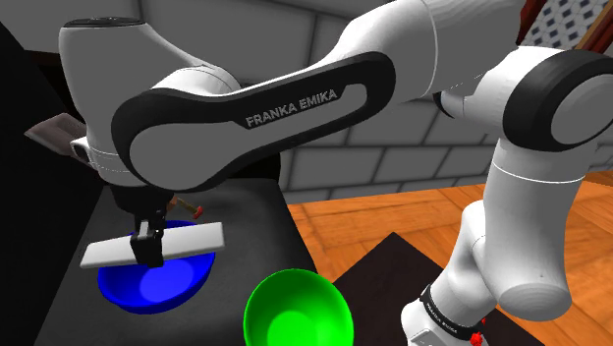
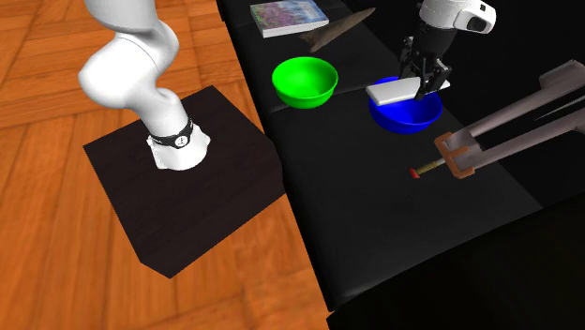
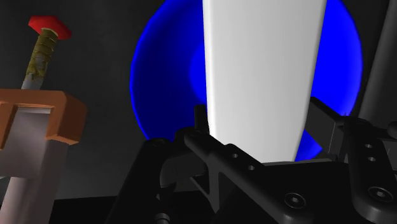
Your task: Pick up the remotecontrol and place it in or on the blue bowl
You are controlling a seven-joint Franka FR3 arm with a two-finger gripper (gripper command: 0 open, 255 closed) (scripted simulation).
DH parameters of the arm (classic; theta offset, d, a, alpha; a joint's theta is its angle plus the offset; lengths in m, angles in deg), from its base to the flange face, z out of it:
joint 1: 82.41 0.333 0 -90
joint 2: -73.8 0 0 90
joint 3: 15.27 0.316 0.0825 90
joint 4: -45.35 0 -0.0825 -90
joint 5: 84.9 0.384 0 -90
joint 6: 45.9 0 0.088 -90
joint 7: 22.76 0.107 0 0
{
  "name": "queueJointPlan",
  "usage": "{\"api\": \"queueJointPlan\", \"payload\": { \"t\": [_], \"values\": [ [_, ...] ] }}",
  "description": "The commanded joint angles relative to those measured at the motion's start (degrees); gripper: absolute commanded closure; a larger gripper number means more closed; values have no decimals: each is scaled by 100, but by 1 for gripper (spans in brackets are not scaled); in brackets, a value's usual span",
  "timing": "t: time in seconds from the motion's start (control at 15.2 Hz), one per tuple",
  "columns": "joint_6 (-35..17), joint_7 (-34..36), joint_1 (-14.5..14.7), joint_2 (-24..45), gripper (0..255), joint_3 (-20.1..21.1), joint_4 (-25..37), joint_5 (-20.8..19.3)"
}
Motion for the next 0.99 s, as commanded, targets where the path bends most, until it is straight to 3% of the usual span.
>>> {"api": "queueJointPlan", "payload": {
  "t": [0.0,0.59,0.66,0.92],
  "values": [
    [-152,21,4,36,255,-6,-113,-19],
    [-268,34,7,79,255,-14,-190,-39],
    [-268,34,7,79,0,-14,-189,-39],
    [-268,34,7,79,0,-14,-190,-39]
  ]
}}
